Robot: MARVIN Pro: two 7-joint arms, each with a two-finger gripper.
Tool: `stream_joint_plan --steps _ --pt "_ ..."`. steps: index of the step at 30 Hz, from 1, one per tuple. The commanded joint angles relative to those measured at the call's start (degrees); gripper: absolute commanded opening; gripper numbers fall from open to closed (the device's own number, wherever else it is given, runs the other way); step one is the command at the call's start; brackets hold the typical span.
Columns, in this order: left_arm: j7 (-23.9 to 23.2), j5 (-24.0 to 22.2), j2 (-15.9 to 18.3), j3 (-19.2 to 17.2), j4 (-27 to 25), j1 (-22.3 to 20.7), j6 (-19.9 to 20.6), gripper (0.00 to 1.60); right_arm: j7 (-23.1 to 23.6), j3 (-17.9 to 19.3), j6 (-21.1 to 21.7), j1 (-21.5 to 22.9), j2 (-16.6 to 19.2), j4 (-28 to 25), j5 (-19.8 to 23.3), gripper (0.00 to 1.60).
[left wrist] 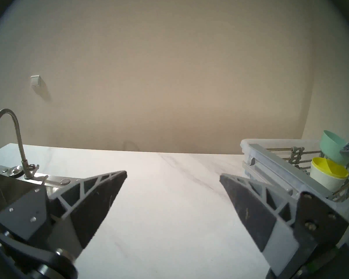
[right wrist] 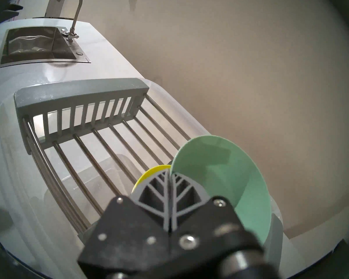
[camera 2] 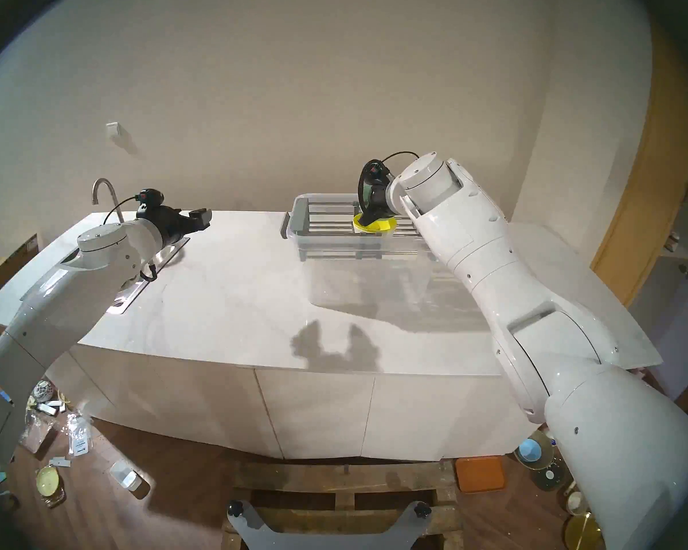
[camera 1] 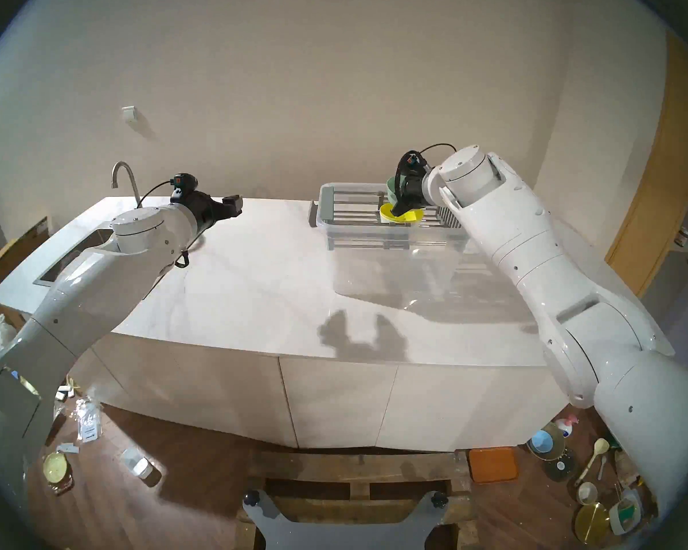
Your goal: Place the plate or bowl neatly into the plate slot of the drying rack
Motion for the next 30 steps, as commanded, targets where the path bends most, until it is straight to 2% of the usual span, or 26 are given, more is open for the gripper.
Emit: stream_joint_plan --steps 1,22,30 --pt "-0.5 -0.1 0.1 -1.1 -0.9 -1.8 -0.4 1.6 -0.8 0.6 -0.4 1.6 -0.1 -0.1 -0.2 0.0" --pt "-0.4 -0.1 0.1 -1.1 -0.9 -1.8 -0.4 1.6 -0.8 0.4 -2.8 3.3 -1.4 4.4 -0.7 0.0" --pt "-0.4 -0.1 0.1 -1.1 -0.9 -1.8 -0.4 1.6 -0.3 0.5 -2.7 3.7 -1.6 4.1 -0.7 0.0"
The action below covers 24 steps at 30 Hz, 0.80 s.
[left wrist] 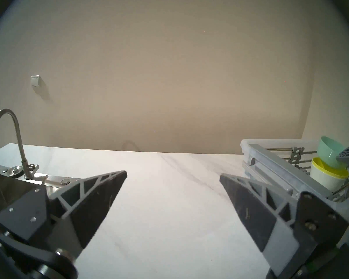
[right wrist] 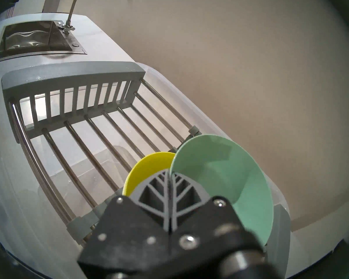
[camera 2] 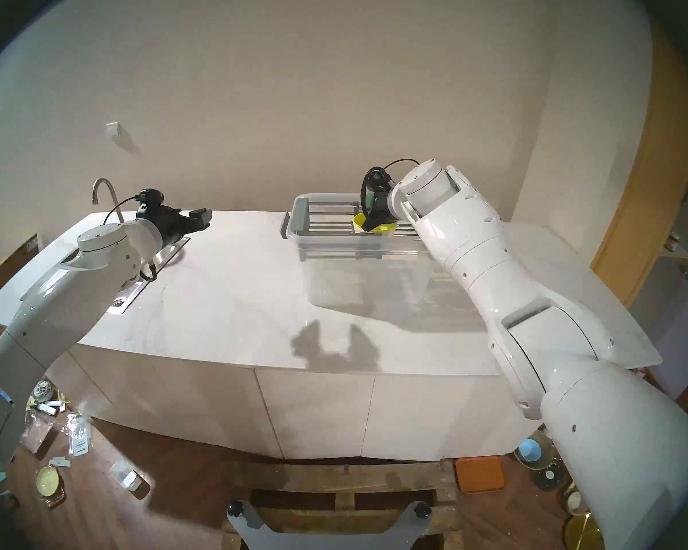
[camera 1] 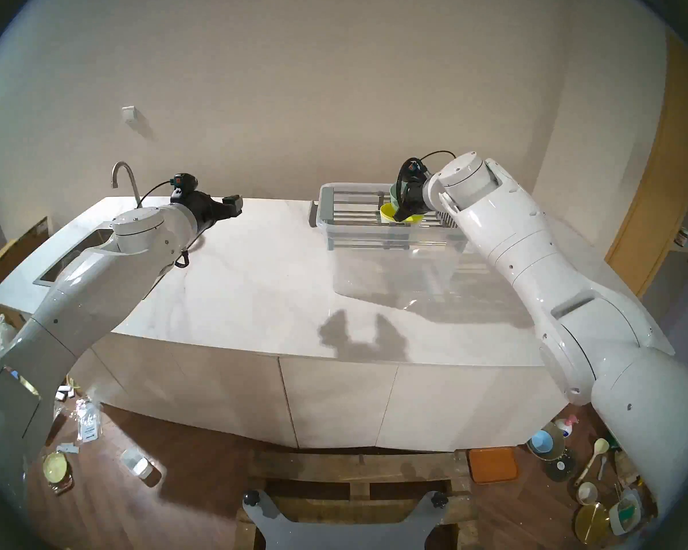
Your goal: Place the plate or bowl neatly into the plate slot of the drying rack
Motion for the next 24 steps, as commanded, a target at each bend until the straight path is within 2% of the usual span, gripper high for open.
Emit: stream_joint_plan --steps 1,14,15,24 --pt "-0.4 -0.1 0.1 -1.1 -0.9 -1.8 -0.4 1.6 0.3 0.4 -0.6 2.1 0.0 -1.6 0.0 0.0" --pt "-0.4 -0.1 0.1 -1.1 -0.9 -1.8 -0.4 1.6 0.9 0.5 0.5 1.0 0.6 -3.8 0.0 0.0" --pt "-0.5 -0.1 0.1 -1.1 -0.9 -1.8 -0.4 1.6 1.1 0.6 1.7 0.1 1.1 -5.6 0.0 0.0" --pt "-0.5 -0.1 0.1 -1.1 -0.9 -1.8 -0.4 1.6 1.1 0.7 2.6 -1.0 1.6 -7.5 0.0 0.0"
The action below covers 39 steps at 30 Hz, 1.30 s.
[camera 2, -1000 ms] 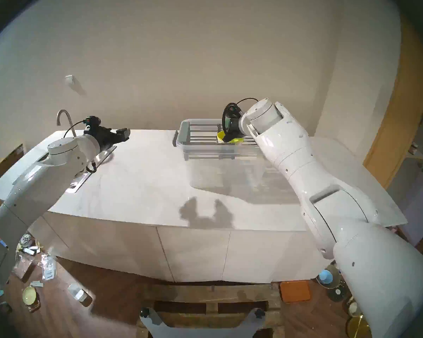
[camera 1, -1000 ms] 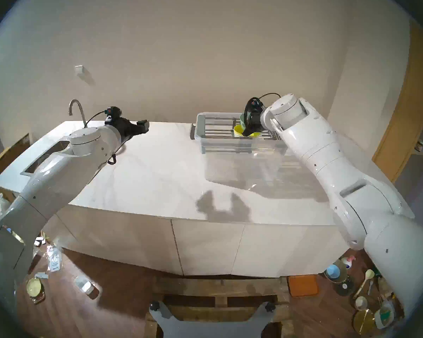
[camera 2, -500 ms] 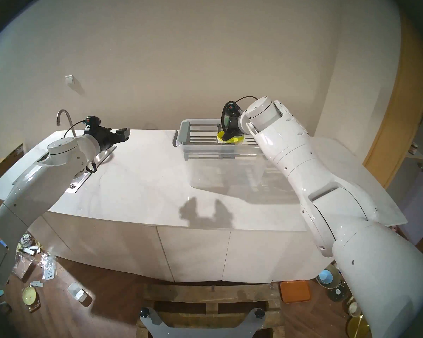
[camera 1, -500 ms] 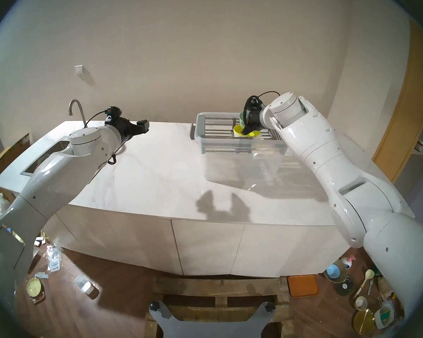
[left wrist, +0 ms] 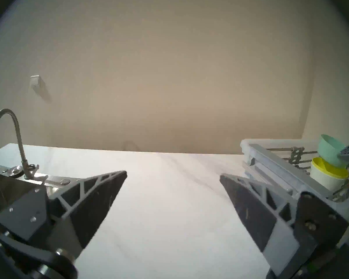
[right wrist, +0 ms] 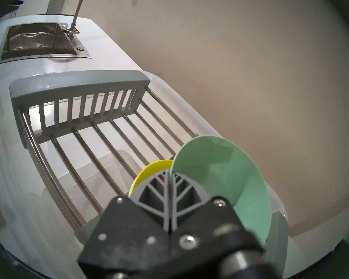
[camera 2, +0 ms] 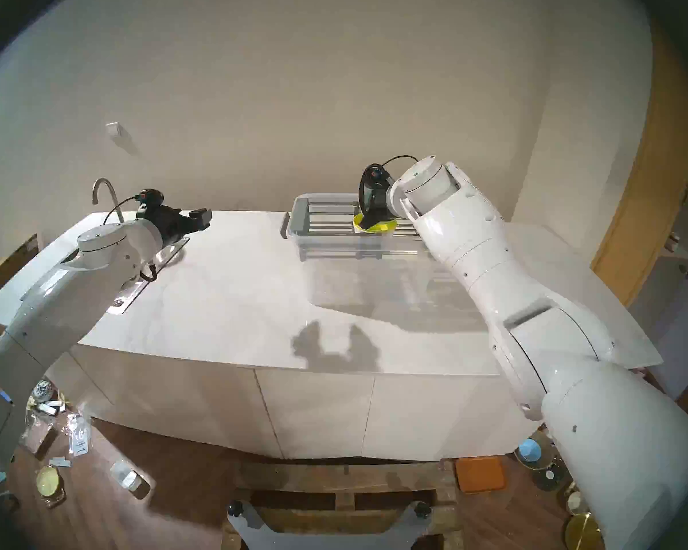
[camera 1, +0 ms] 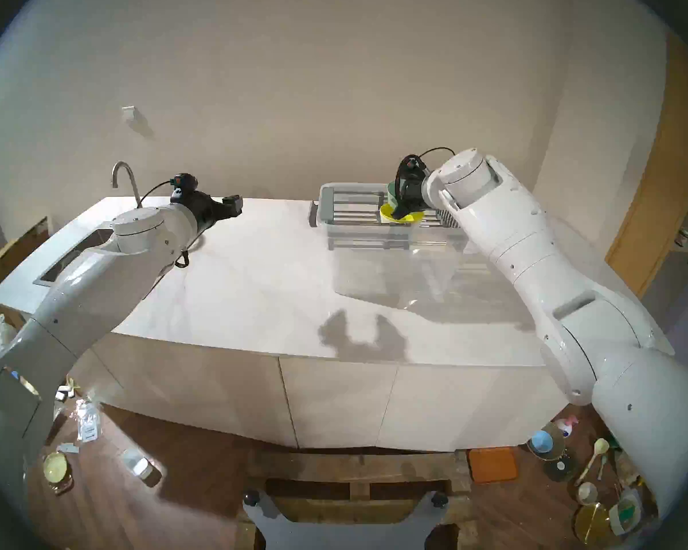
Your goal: Place the plate or bowl neatly into the plate slot of the drying rack
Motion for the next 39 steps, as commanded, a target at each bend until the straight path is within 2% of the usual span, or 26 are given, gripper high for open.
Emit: stream_joint_plan --steps 1,10,16,17,18,20,21,22,32,39 --pt "-0.5 -0.1 0.1 -1.1 -0.9 -1.8 -0.4 1.6 0.0 0.9 3.1 -1.1 1.6 -6.4 0.1 0.0" --pt "-0.4 -0.1 0.1 -1.1 -0.9 -1.8 -0.4 1.6 0.1 1.6 5.3 -3.6 2.8 -11.1 0.2 0.0" --pt "-0.5 -0.1 0.1 -1.1 -0.9 -1.8 -0.4 1.6 0.4 1.3 5.8 -4.1 3.1 -12.5 0.1 0.0" --pt "-0.5 -0.1 0.1 -1.1 -0.9 -1.8 -0.4 1.6 0.1 1.3 6.0 -4.3 3.2 -12.9 -0.1 0.36" --pt "-0.5 -0.1 0.1 -1.1 -0.9 -1.8 -0.4 1.6 0.1 1.3 6.0 -4.3 3.2 -12.9 -0.1 0.36" --pt "-0.5 -0.1 0.1 -1.1 -0.9 -1.8 -0.4 1.6 0.0 1.3 6.2 -4.5 3.2 -13.2 -0.1 1.01" --pt "-0.5 -0.1 0.1 -1.1 -0.9 -1.8 -0.4 1.6 -0.1 1.3 6.2 -4.5 3.2 -13.4 -0.2 1.14" --pt "-0.5 -0.1 0.1 -1.1 -0.9 -1.8 -0.4 1.6 -0.3 1.3 6.4 -4.5 3.2 -13.5 -0.2 1.6" --pt "-0.4 -0.1 0.1 -1.1 -0.9 -1.8 -0.4 1.6 -1.3 1.7 6.4 -3.5 2.8 -13.2 -0.6 1.6" --pt "-0.3 0.0 0.1 -1.1 -0.9 -1.8 -0.4 1.6 -5.8 6.6 5.6 -0.6 1.4 -13.0 -0.5 1.6"
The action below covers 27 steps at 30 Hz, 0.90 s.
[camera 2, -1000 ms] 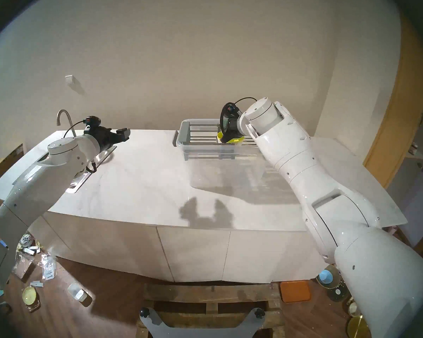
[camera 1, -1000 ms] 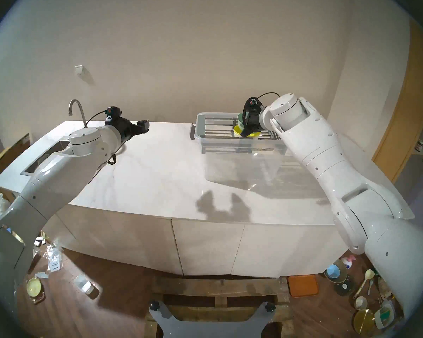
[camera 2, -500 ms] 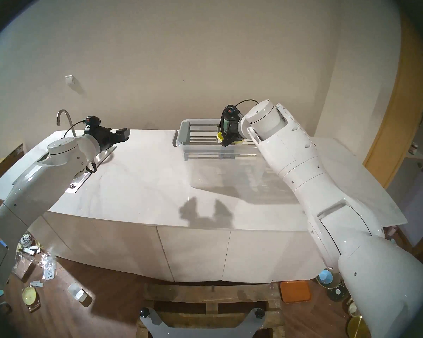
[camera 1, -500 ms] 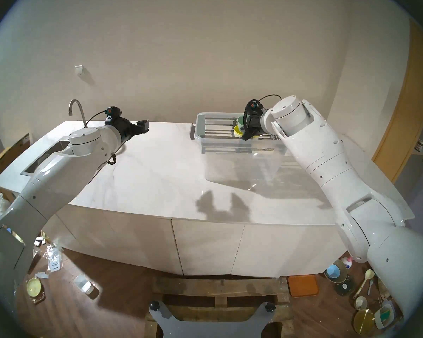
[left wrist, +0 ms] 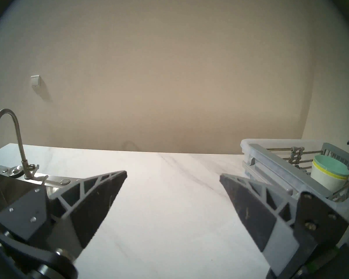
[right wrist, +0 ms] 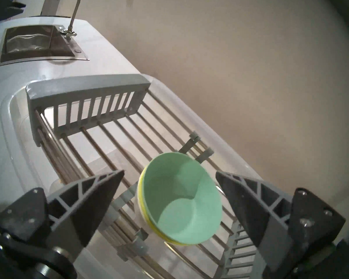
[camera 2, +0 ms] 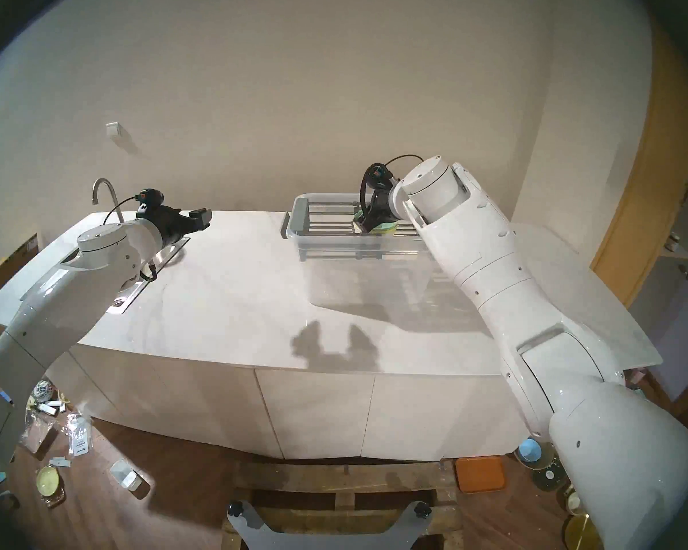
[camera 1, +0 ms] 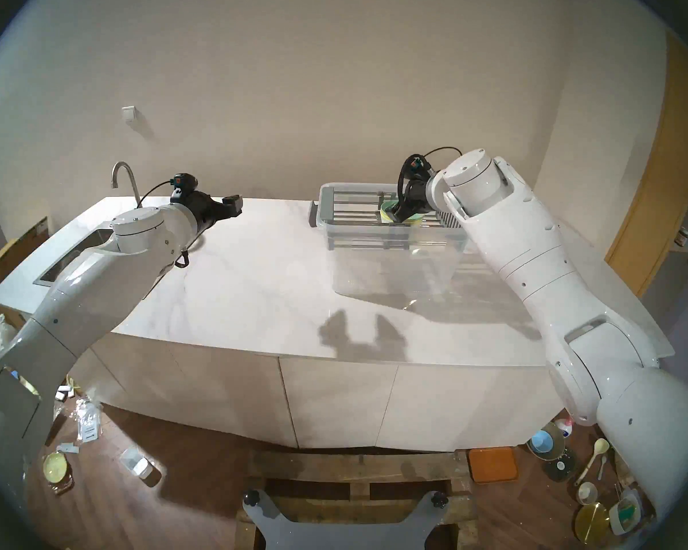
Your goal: Place the plate or bowl neatly into the plate slot of the drying rack
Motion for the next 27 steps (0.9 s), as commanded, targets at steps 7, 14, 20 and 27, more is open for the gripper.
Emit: stream_joint_plan --steps 7,14,20,27 --pt "-0.4 0.0 0.1 -1.1 -0.9 -1.8 -0.4 1.6 -14.0 12.1 -1.0 0.1 -2.3 -5.4 0.9 1.6" --pt "-0.4 0.0 0.1 -1.1 -0.9 -1.8 -0.4 1.6 -22.1 19.5 -1.8 -7.3 -0.7 -11.4 1.6 1.6" --pt "-0.4 -0.1 0.1 -1.1 -0.9 -1.8 -0.4 1.6 -29.0 24.2 -3.4 -13.3 0.5 -17.0 4.2 1.6" --pt "-0.5 -0.1 0.1 -1.1 -0.9 -1.8 -0.4 1.6 -32.2 29.8 -7.0 -20.1 -0.5 -21.6 6.5 1.6"
